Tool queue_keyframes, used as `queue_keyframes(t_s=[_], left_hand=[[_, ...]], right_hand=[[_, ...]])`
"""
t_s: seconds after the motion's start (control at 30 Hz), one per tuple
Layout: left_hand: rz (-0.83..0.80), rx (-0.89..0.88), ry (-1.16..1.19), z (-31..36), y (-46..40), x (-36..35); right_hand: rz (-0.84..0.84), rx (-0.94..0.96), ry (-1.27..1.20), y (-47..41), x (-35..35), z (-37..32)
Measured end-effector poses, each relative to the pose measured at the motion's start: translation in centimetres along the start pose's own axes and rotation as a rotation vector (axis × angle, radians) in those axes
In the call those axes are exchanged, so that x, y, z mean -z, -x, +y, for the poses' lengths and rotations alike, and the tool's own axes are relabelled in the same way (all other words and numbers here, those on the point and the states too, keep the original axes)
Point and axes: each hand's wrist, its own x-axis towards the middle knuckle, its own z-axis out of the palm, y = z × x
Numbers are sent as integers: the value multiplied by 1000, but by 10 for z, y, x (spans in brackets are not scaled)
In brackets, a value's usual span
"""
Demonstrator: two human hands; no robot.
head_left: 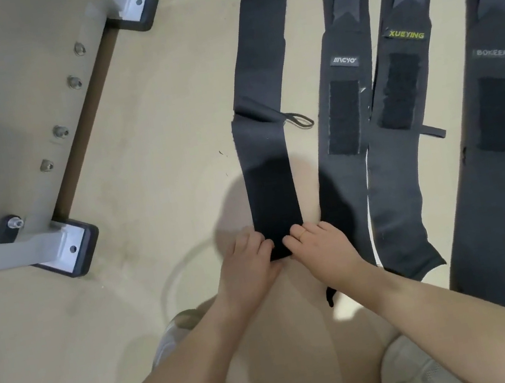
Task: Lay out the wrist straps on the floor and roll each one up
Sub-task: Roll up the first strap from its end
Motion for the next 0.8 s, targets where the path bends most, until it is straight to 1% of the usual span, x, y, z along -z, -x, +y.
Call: queue_keyframes(t_s=[0.07,0.2,0.27,0.33,0.37,0.5,0.53,0.57,0.63,0.7,0.8], left_hand=[[11,-13,-23,0,3,-1],[15,12,0,-3,-1,1],[-23,-8,-37,-5,-3,3],[-85,-42,-36,-6,-3,5],[-125,-29,-21,-6,-3,6],[-157,112,65,3,-8,10],[-176,146,104,5,-9,12],[-186,173,116,5,-9,11],[-183,188,121,6,-8,9],[-123,164,140,7,-6,10],[-40,120,58,4,-8,4]], right_hand=[[-26,-57,-93,0,-2,-1],[-38,-27,-135,4,-5,-1],[-33,-10,-96,4,-3,0],[-59,-43,-144,3,-1,-3],[-94,-72,-164,1,0,-4],[-83,-201,-237,-6,1,-10],[-54,-219,-220,-7,4,-11],[-6,-187,-185,-9,5,-10],[-39,-54,-45,-11,6,-8],[-48,56,78,-10,5,-3],[-90,187,151,-2,3,-1]])
